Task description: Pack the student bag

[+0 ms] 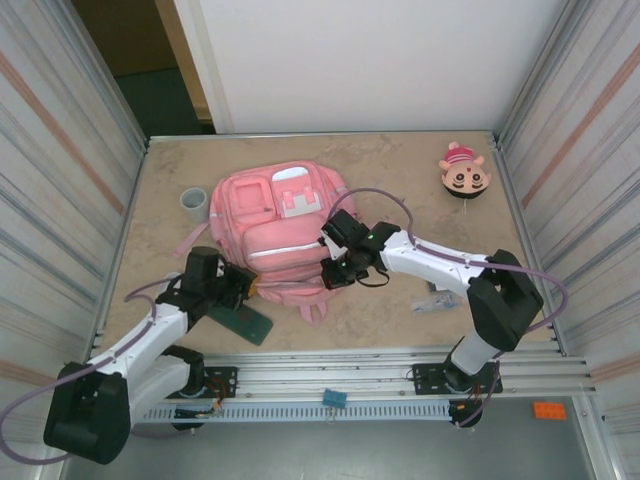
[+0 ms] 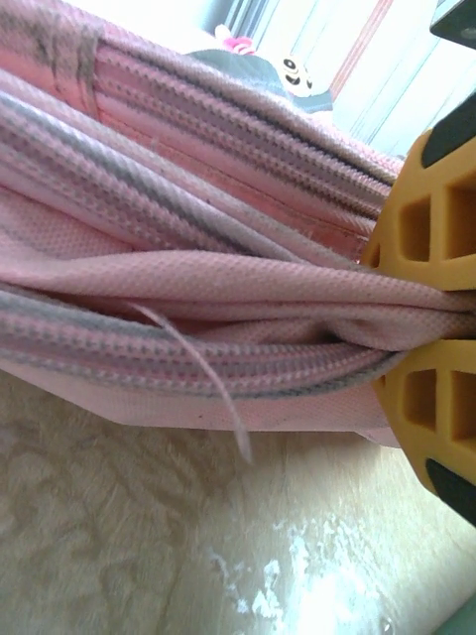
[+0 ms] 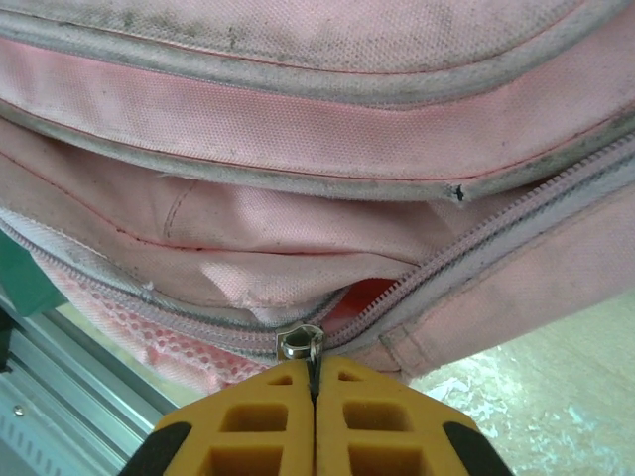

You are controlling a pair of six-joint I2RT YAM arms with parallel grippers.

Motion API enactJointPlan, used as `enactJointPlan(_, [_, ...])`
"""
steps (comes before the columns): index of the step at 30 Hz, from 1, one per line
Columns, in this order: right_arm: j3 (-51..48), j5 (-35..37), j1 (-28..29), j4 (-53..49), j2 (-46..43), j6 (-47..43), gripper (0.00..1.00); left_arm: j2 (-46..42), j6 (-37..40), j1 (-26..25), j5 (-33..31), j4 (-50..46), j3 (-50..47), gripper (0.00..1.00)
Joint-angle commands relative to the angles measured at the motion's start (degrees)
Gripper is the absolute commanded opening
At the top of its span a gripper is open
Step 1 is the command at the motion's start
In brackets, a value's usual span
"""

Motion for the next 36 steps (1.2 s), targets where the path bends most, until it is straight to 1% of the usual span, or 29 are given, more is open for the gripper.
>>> enactJointPlan(1, [-0.2, -0.1, -0.2, -0.4, 1.7, -2.7, 0.13, 0.9, 2.2, 0.6, 2.1, 2.9, 2.5, 0.05])
enactJointPlan(3, [-0.2, 0.2, -0.3, -0.5, 2.0, -3.0, 0.18, 1.2, 2.5, 0.5, 2.2, 3.0, 3.0, 0.05])
enactJointPlan(4, [-0.4, 0.3, -0.4, -0.6, 2.3, -3.1, 0.19, 1.3, 2.4, 0.6, 2.1, 3.0, 3.0, 0.06])
enactJointPlan(9, [-1.3, 0.3, -0.5, -1.2, 2.0, -3.5, 0.21, 1.0, 1.9, 0.5, 1.4, 3.0, 2.6, 0.05])
enactJointPlan(12, [-2.1, -1.3, -0.5, -0.9, 1.3, -3.9, 0.25, 0.6, 1.3, 0.5, 1.1, 3.3, 2.1, 0.05])
enactJointPlan(15, [-3.4, -2.9, -0.5, -0.5, 0.1, -4.2, 0.25, 0.5, 1.3, 0.6, 1.0, 3.2, 2.1, 0.06])
enactJointPlan(17, [-4.0, -2.9, -0.6, -0.7, -0.3, -4.4, 0.23, 0.4, 1.2, 0.5, 1.0, 3.2, 2.1, 0.05])
enactJointPlan(18, [-4.2, -2.8, -0.6, -0.8, -0.5, -4.5, 0.21, 0.4, 1.2, 0.6, 0.9, 3.2, 2.1, 0.06])
enactJointPlan(19, [-4.4, -2.6, -0.6, -0.9, -0.5, -4.5, 0.15, 0.4, 1.2, 0.5, 0.9, 3.1, 2.2, 0.06])
enactJointPlan(23, [-4.4, -2.6, -0.9, -1.6, -1.6, -4.5, 0.0, 0.3, 2.0, 0.5, 0.4, 2.1, 2.6, 0.06])
enactJointPlan(26, [-4.4, -1.9, -0.9, -3.2, -3.8, -3.9, 0.0, 0.9, 5.2, 0.9, -1.6, 0.1, 4.1, 0.06])
enactJointPlan(28, [-4.7, -1.5, 0.0, -3.9, -6.4, -2.4, 0.0, 3.5, 8.8, 2.1, -1.9, -0.5, 6.2, 0.07])
enactJointPlan(32, [-6.2, -1.5, 4.9, 1.5, -9.0, 2.7, 0.0, 12.7, 13.9, 5.7, 2.6, 1.0, 12.6, 0.1])
enactJointPlan(35, [-5.8, -0.7, 7.5, 5.9, -7.3, 6.3, 0.0, 19.3, 17.5, 6.1, 4.5, 0.7, 19.1, 0.14])
enactJointPlan(36, [-5.5, -0.4, 7.8, 7.0, -6.6, 7.2, 0.0, 20.9, 18.1, 6.1, 4.8, 0.7, 20.9, 0.17])
